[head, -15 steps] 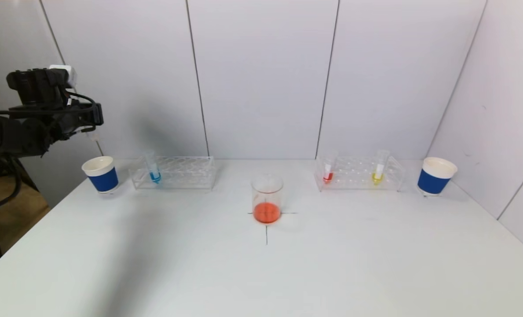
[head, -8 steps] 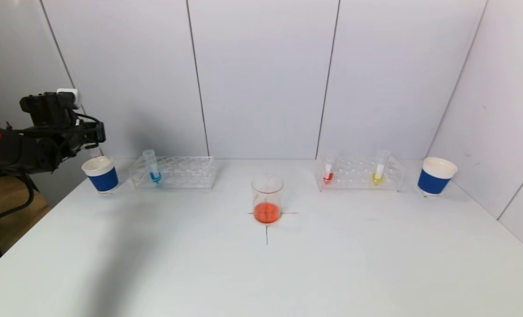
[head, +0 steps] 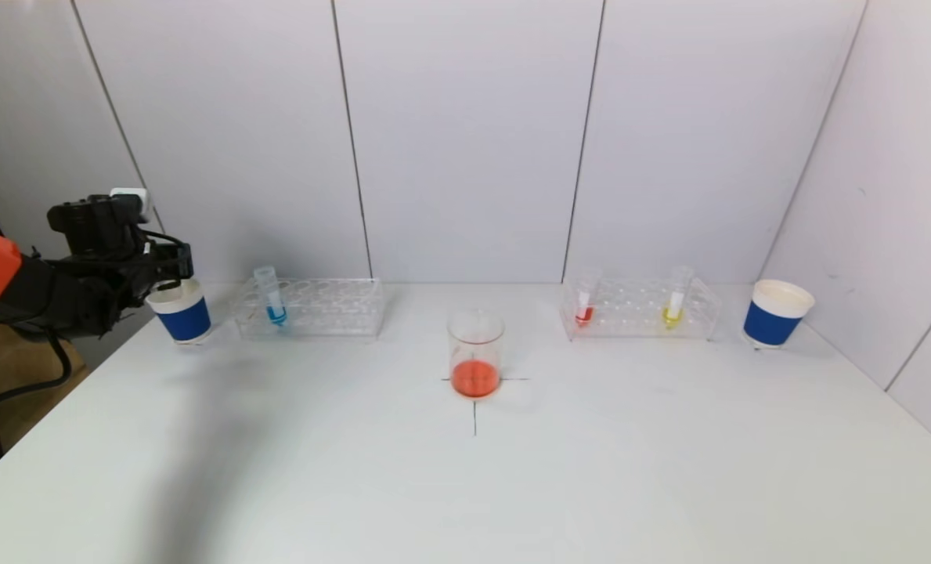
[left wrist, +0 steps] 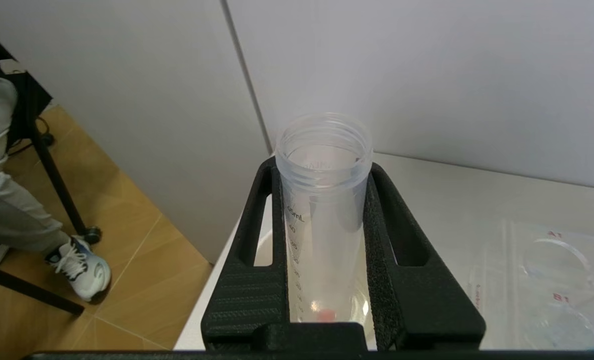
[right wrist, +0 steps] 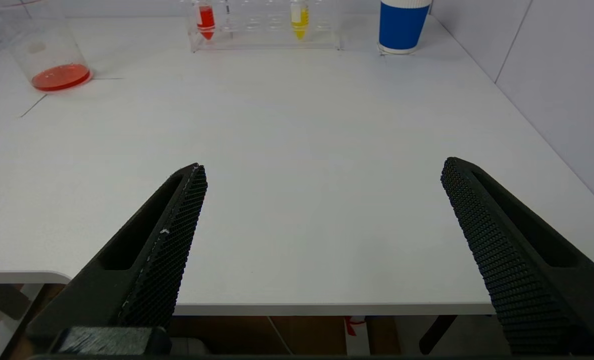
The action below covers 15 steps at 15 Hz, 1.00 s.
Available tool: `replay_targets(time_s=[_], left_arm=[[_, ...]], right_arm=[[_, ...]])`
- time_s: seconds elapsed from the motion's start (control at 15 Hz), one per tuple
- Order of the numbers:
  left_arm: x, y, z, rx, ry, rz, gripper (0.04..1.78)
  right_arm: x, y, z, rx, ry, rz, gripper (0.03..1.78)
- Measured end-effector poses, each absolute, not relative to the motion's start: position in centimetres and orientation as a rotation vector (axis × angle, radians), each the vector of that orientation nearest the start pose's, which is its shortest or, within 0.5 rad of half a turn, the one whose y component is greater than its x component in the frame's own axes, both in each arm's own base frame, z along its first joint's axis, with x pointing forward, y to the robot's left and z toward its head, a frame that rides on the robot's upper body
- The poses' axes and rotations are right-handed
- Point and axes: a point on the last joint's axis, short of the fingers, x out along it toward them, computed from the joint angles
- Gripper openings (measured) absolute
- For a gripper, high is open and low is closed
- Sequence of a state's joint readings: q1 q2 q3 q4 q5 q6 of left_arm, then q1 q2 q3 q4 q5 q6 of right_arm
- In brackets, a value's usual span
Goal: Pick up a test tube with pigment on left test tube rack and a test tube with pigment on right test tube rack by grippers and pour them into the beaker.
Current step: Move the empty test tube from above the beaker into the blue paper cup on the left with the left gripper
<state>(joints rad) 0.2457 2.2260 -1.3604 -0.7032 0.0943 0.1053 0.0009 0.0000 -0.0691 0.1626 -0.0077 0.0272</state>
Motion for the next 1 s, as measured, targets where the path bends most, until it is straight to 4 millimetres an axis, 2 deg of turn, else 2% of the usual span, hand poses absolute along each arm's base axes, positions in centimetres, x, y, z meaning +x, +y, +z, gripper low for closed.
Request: replay_targets(time_s=[0.47, 1.0], left_arm=[[43.58, 11.19, 12.58, 0.087, 0.201, 0.330, 0.45], [43.46, 11.32, 12.51, 0.081, 0.206, 0.334, 0.45]], right_arm=[[-2.89, -0.02, 7.78, 0.027, 0.093, -0.008, 1.71], [-2.89, -0.02, 7.78, 0.027, 0.093, -0.008, 1.71]])
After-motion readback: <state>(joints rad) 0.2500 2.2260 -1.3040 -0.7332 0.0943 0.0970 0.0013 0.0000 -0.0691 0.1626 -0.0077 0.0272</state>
